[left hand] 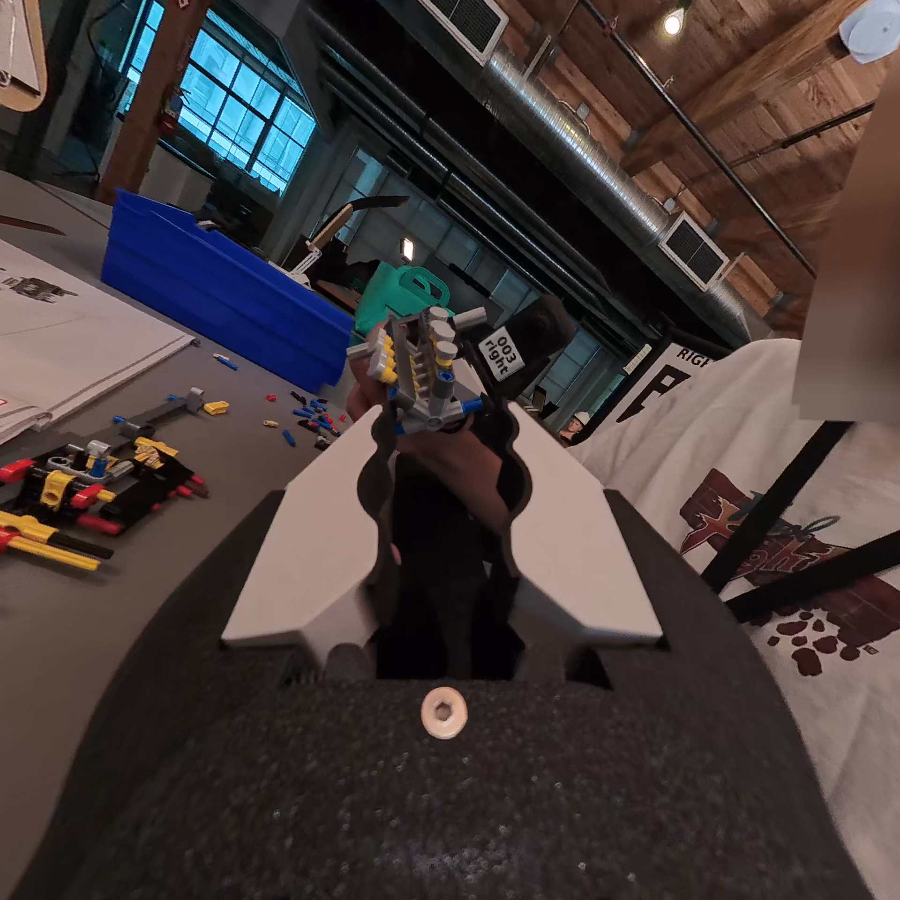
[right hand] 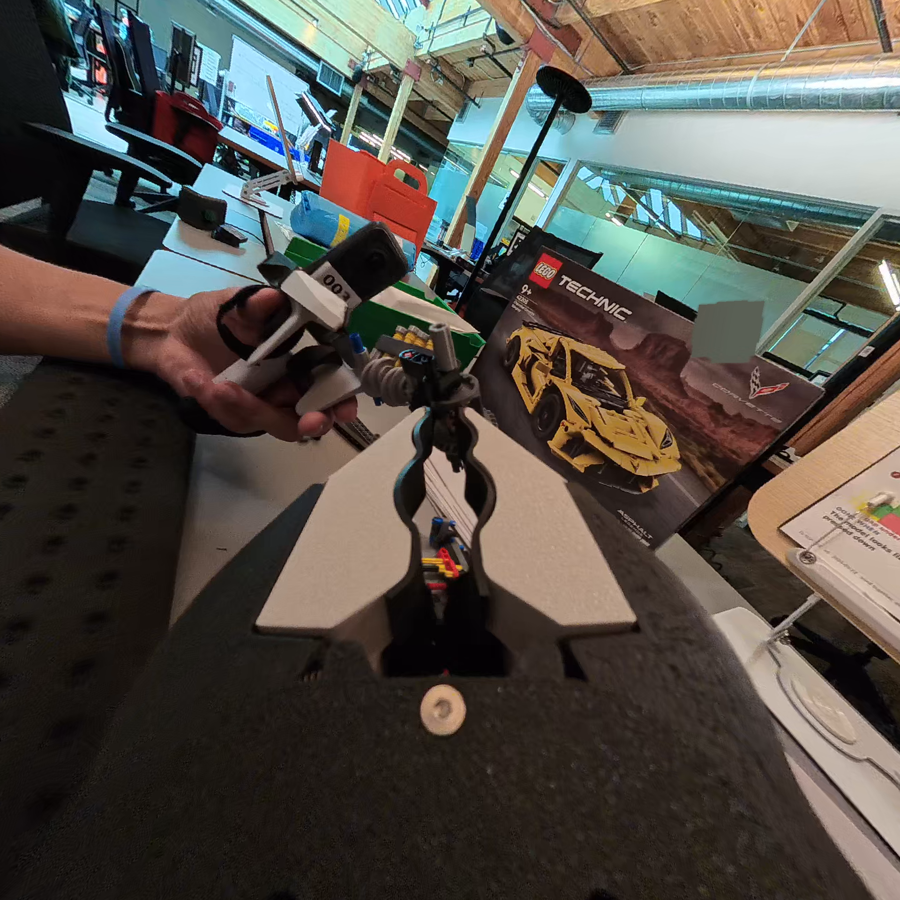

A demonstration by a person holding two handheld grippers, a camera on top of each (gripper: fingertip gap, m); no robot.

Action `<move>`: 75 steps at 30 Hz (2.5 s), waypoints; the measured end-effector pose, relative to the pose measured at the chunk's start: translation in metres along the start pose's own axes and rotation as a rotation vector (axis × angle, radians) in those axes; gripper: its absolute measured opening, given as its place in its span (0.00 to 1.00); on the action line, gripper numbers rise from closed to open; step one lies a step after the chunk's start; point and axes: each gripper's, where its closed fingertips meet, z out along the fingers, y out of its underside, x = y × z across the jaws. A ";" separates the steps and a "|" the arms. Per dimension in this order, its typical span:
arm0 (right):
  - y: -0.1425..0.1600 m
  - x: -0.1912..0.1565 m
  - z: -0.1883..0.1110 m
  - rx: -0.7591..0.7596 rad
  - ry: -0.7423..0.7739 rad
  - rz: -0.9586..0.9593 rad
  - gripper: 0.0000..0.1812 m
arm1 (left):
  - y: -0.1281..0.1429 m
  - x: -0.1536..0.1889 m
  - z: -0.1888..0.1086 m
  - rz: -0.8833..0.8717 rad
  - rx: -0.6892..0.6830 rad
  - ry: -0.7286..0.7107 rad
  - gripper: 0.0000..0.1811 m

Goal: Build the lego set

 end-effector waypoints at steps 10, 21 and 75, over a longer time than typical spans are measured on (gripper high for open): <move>0.002 -0.008 0.007 -0.016 -0.009 -0.052 0.04 | -0.014 -0.007 -0.011 -0.101 0.085 0.001 0.20; -0.012 0.009 0.015 0.031 0.206 -0.009 0.04 | -0.021 -0.004 -0.012 -0.060 0.143 -0.015 0.13; 0.030 -0.007 0.018 -0.470 0.084 -0.219 0.25 | 0.003 -0.027 -0.011 0.090 -0.023 -0.218 0.13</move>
